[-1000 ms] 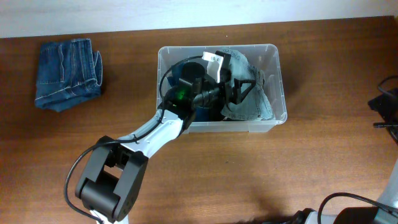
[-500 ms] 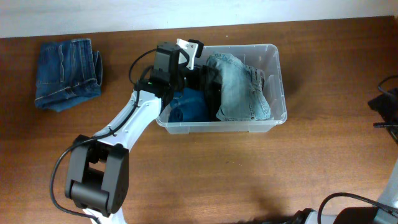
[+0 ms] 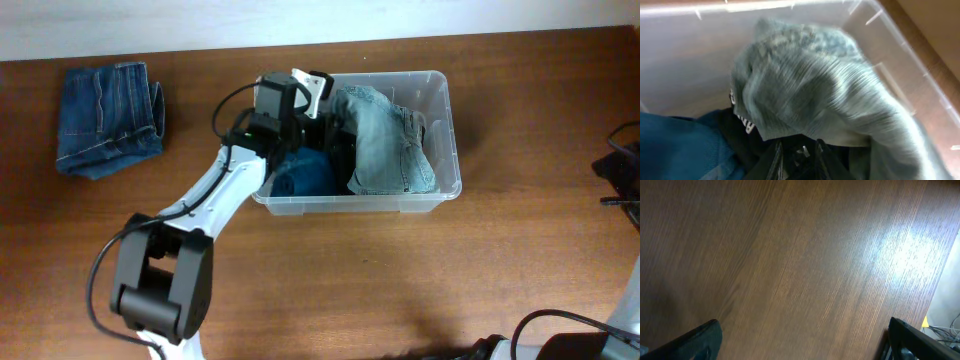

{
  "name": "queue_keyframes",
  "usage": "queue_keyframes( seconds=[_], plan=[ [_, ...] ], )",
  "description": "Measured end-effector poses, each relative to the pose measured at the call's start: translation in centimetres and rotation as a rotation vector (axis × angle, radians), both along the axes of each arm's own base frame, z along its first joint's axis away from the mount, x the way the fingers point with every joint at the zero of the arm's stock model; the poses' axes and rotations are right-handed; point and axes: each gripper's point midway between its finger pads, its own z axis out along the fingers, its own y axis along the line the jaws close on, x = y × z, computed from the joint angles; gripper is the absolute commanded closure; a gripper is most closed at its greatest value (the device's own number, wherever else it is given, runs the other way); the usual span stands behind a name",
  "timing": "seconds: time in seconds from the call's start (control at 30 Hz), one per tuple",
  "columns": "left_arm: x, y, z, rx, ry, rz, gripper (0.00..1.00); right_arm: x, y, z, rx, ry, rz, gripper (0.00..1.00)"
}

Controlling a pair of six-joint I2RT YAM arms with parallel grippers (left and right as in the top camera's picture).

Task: Pack container
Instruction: 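Lower the light-blue jeans into the bin's right half and release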

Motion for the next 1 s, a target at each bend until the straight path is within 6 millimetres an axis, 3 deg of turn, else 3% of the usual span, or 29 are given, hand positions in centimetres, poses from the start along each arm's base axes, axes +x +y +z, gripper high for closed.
queue_keyframes(
  seconds=[0.1,0.2,0.43,0.73,1.0],
  plan=[
    [-0.1,-0.2,-2.5,0.02,0.046,-0.003,0.83,0.0,0.0,0.0,0.0,-0.001,0.0,0.01],
    [0.0,-0.2,-3.3,0.023,0.056,-0.001,0.83,0.0,0.0,0.0,0.0,0.0,-0.001,0.01],
    [1.2,-1.7,-2.4,-0.024,-0.031,-0.022,0.83,0.0,0.0,0.0,0.0,0.0,0.0,0.02],
    [1.1,-5.8,-1.3,-0.088,-0.152,-0.092,0.85,0.0,0.0,0.0,0.0,-0.001,-0.001,0.02],
    [1.7,-6.2,-0.5,-0.111,-0.204,-0.098,0.71,0.0,0.0,0.0,0.0,-0.001,0.0,0.02]
  ],
)
